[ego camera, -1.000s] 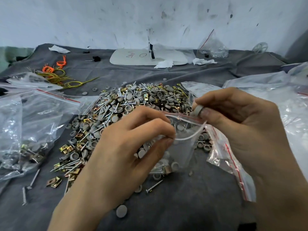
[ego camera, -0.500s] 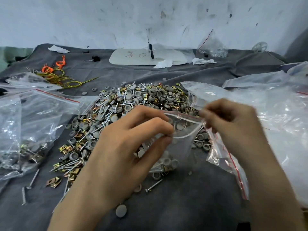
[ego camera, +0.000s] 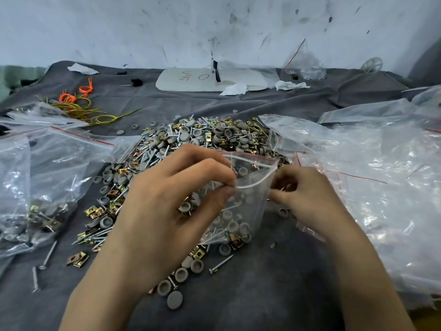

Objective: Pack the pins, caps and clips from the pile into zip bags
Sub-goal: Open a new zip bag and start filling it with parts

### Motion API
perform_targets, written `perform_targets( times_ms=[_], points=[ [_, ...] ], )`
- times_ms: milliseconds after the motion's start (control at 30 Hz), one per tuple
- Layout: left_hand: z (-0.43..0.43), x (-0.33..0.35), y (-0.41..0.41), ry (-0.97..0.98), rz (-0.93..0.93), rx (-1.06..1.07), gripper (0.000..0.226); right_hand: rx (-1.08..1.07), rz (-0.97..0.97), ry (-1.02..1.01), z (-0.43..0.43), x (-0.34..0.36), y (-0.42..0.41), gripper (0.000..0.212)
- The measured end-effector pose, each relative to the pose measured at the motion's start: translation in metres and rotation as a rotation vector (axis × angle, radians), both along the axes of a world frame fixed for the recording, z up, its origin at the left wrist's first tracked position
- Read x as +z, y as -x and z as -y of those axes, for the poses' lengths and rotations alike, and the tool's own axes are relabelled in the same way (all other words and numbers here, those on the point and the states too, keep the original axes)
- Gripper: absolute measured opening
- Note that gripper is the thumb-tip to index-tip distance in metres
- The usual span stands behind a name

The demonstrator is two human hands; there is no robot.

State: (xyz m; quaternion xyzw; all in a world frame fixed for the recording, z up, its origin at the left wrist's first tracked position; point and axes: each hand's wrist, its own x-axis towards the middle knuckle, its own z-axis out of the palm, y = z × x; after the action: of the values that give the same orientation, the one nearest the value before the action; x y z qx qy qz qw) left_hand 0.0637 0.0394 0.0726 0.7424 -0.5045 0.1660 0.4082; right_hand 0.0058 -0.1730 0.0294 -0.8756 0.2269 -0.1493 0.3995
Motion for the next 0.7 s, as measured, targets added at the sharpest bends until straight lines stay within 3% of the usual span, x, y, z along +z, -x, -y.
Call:
perform_targets(
  times_ms=[100,167,233,333,500,567,700],
  points=[
    [0.005,-0.002,0.004,-0.011,0.015,-0.026,0.015,0.070,0.467,-0.233,-0.011,0.027,0.013,0.018],
    [0.008,-0.002,0.008,-0.024,0.031,-0.035,0.016,0.171,0.714,-0.226,-0.021,0.048,0.026,0.018],
    [0.010,-0.002,0.011,-0.035,0.034,-0.040,0.017,0.244,0.748,-0.107,-0.032,0.060,0.034,0.017],
    [0.010,-0.001,0.010,-0.039,0.023,-0.048,0.017,0.278,0.613,0.036,-0.039,0.063,0.036,0.015],
    [0.004,0.000,0.004,-0.013,0.005,-0.006,0.018,0.053,0.699,-0.063,-0.020,0.064,0.044,0.008],
    [0.001,0.000,0.001,0.002,-0.007,0.007,0.017,0.009,0.564,-0.062,-0.007,0.056,0.041,0.009],
    [-0.001,-0.001,-0.002,0.029,-0.037,0.014,0.013,0.043,-0.208,0.093,0.006,0.016,0.019,0.017]
  ],
)
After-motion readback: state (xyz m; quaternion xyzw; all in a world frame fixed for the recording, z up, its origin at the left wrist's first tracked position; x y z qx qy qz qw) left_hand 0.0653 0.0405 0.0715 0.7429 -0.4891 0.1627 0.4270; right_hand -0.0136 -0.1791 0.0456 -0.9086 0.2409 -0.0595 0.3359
